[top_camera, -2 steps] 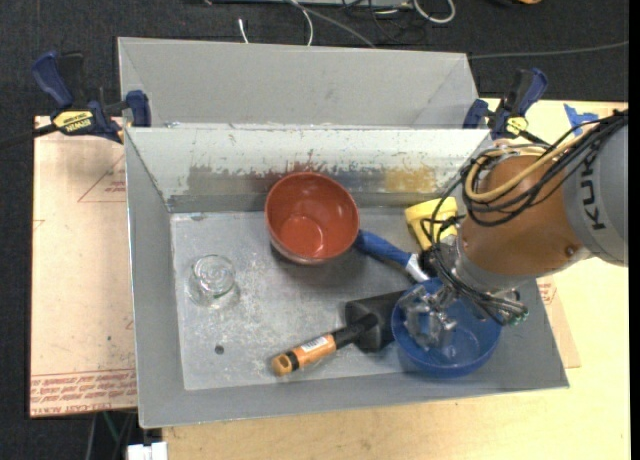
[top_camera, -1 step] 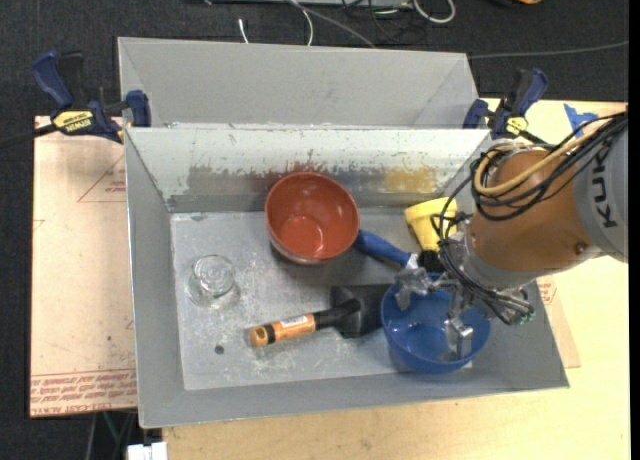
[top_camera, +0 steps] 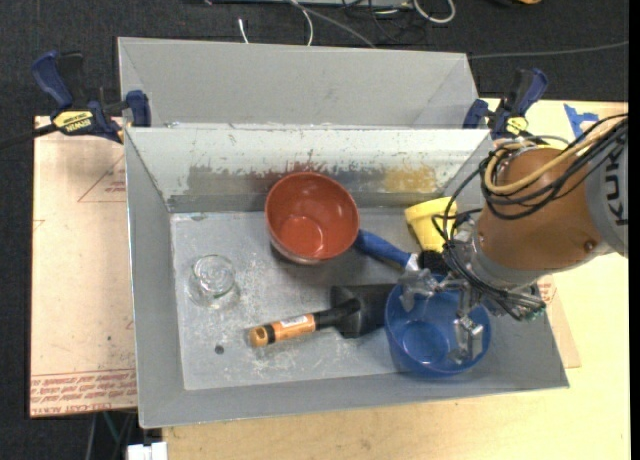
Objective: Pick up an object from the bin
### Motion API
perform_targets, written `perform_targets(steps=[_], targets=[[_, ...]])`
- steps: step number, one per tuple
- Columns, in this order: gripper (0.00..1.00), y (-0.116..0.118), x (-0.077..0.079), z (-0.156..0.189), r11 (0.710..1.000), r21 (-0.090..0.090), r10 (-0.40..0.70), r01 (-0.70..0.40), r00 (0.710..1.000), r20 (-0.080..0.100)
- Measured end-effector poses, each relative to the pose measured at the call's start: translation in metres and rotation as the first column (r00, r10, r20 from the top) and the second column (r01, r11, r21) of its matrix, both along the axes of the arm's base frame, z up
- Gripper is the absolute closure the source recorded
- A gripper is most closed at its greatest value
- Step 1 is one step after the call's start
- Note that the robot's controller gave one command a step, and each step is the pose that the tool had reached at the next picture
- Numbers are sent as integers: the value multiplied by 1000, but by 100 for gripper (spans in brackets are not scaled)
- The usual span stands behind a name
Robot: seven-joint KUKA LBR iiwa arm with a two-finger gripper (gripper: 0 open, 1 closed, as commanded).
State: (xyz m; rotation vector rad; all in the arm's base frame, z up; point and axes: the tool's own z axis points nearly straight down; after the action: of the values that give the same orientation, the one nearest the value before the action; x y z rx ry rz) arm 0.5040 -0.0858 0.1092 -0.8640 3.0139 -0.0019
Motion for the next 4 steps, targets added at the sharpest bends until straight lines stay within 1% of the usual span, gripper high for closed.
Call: perform_targets(steps=[1,2,3,4], targets=[[0,17,11,-34,998,-3,-67,67,998,1],[0,31,-7,-32,997,-1,-71,71,997,16],[0,23,-9,63,997,0,-77,77,997,6],[0,29,-8,102,997,0,-83,83,997,6]])
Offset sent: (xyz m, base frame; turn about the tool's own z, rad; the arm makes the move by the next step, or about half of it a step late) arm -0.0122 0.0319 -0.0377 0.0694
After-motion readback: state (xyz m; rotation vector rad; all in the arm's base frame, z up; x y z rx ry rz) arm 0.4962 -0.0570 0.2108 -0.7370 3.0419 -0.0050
